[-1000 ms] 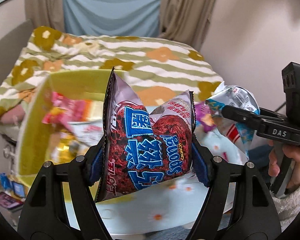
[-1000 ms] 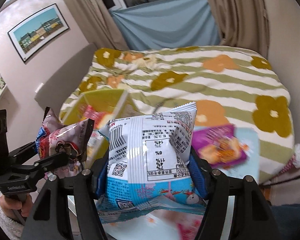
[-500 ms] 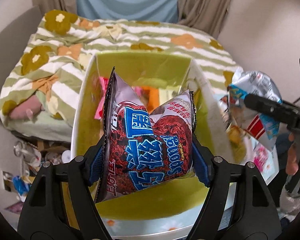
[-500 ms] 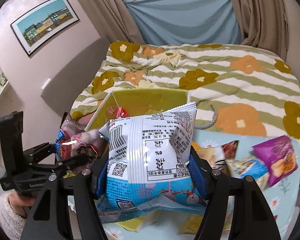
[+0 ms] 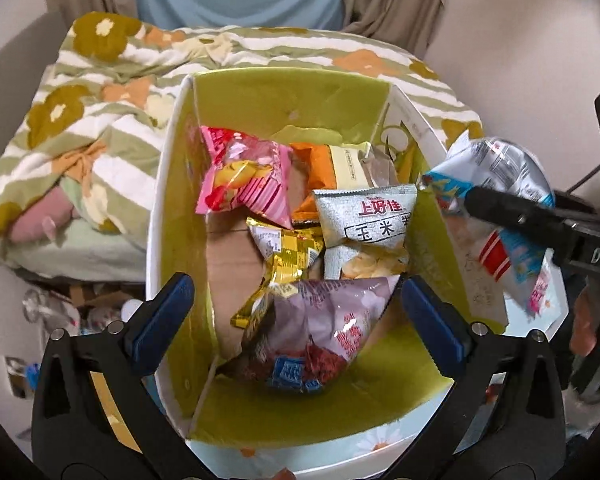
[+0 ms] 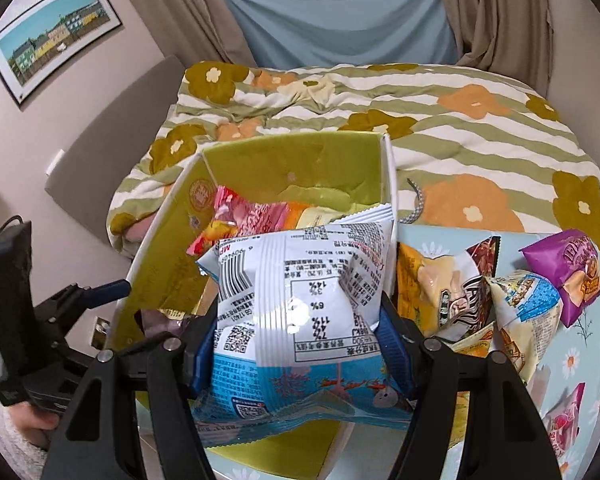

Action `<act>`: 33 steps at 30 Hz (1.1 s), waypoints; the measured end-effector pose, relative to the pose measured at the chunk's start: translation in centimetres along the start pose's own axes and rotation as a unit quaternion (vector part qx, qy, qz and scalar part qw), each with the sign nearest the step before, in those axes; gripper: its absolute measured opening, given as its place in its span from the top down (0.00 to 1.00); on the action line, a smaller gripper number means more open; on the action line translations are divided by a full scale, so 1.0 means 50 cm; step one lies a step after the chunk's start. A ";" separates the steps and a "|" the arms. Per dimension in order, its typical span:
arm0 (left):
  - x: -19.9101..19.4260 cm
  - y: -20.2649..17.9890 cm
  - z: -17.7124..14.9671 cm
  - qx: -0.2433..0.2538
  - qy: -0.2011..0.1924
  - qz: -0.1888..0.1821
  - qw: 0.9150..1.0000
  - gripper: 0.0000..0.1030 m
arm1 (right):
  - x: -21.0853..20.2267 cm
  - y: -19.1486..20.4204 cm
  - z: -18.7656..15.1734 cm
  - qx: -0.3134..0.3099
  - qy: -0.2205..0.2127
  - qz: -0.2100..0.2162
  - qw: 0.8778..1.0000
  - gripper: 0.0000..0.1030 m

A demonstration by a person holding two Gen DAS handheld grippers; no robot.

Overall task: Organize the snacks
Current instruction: 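Lower both bags into the yellow box and open both tools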

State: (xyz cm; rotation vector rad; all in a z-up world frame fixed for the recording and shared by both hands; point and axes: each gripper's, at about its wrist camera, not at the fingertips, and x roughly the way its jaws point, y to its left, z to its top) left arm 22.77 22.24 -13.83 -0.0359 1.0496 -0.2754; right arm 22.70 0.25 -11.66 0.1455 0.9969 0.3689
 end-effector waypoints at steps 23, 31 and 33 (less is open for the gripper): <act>-0.048 0.025 -0.073 -0.064 -0.021 0.037 0.997 0.00 | 0.038 0.066 -0.045 -0.040 -0.030 0.028 0.998 0.00; -0.065 0.009 -0.077 -0.045 -0.026 0.034 0.998 0.00 | 0.010 0.058 -0.052 -0.036 -0.051 0.024 0.998 0.00; -0.075 0.005 -0.077 -0.038 -0.030 0.036 0.998 0.00 | -0.004 0.060 -0.050 -0.033 -0.062 0.023 0.997 0.00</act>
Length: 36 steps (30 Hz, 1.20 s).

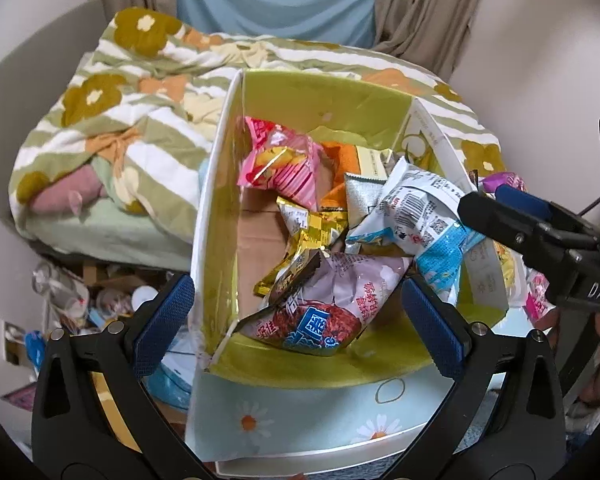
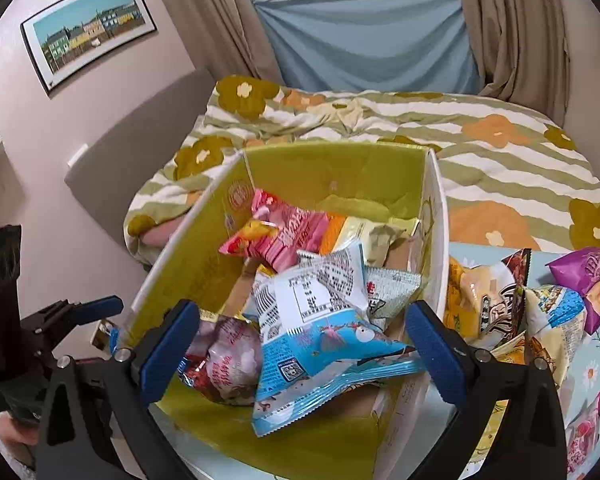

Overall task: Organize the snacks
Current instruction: 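Lower both bags into the yellow box and open both tools, then move both tools back over the remaining snack bags on the table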

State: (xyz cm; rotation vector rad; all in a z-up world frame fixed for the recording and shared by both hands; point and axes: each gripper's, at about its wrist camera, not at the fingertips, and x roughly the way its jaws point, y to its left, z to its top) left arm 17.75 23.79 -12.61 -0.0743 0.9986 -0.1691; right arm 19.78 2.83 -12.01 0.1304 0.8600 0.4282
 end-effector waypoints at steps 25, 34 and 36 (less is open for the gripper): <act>-0.044 -0.292 0.020 0.090 -0.030 -0.080 0.992 0.00 | -0.289 -0.173 -0.046 0.066 -0.074 -0.098 0.990 0.00; 0.021 -0.510 0.006 0.095 -0.009 -0.073 0.993 0.00 | -0.369 -0.348 -0.116 0.082 -0.049 -0.153 0.984 0.00; 0.041 -0.553 0.001 0.096 -0.008 -0.057 0.994 0.00 | -0.375 -0.387 -0.135 0.089 -0.036 -0.152 0.984 0.00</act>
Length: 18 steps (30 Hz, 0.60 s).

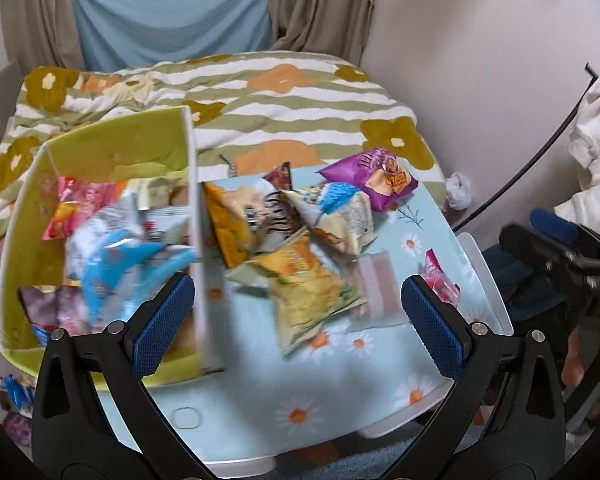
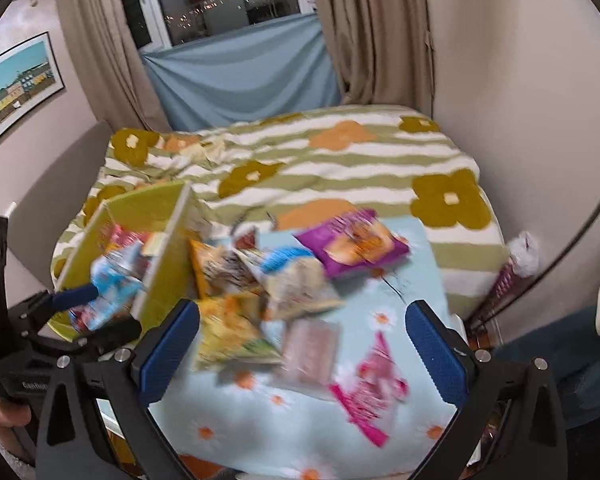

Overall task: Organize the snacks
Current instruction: 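Move both tools back over the remaining snack bags on the table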

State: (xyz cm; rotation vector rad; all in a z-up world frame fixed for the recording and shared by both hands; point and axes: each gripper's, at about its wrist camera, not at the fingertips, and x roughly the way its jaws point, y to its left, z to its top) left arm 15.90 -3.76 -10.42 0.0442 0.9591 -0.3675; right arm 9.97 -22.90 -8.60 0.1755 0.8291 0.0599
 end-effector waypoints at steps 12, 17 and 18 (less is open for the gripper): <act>0.159 -0.093 -0.007 -0.040 0.037 0.109 0.993 0.00 | 0.108 -0.177 -0.092 0.047 0.096 0.020 0.994 0.00; 0.233 -0.094 -0.011 -0.050 0.055 0.141 0.987 0.00 | 0.159 -0.202 -0.146 0.068 0.129 0.034 0.989 0.00; 0.249 -0.096 -0.013 -0.048 0.060 0.149 0.986 0.00 | 0.165 -0.204 -0.153 0.067 0.131 0.034 0.989 0.00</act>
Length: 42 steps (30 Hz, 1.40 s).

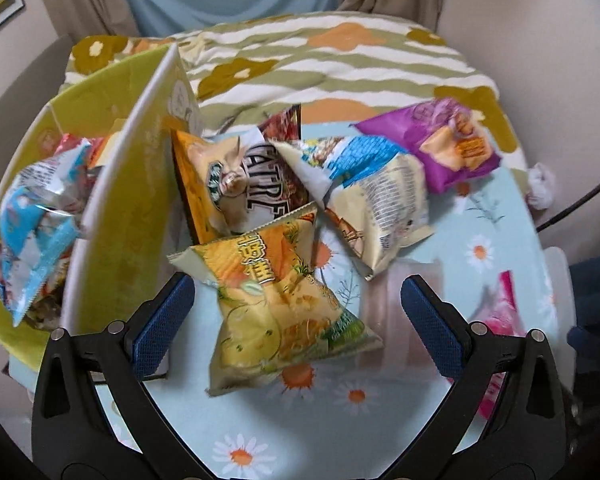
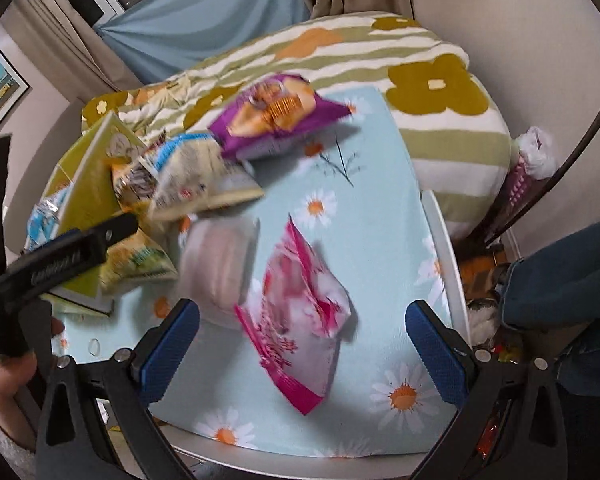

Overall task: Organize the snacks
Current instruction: 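Move both tools back over the remaining snack bags on the table, then grasp the yellow corn-print bag with the left tool while the right tool grasps the pink bag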

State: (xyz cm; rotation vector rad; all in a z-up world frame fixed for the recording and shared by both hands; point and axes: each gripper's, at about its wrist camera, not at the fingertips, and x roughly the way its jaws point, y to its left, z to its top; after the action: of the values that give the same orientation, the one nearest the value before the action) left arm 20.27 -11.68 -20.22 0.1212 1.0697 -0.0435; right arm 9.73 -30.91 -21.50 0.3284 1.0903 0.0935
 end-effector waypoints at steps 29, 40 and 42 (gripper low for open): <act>0.109 0.083 -0.105 -0.054 0.074 -0.010 0.996 0.37 | 0.099 0.002 -0.034 -0.043 0.028 0.018 0.998 0.10; 0.075 0.047 -0.106 -0.019 0.061 -0.007 0.998 0.37 | 0.121 0.025 -0.030 -0.093 0.022 0.004 0.995 0.24; 0.064 0.042 -0.110 -0.017 0.058 -0.010 0.998 0.37 | 0.121 0.035 -0.033 -0.119 0.017 -0.012 0.993 0.34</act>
State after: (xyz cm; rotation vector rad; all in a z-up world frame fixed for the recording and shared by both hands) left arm 17.23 -8.89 -25.49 0.0832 1.1877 -0.0376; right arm 11.22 -27.45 -26.83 0.1004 1.1038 0.2067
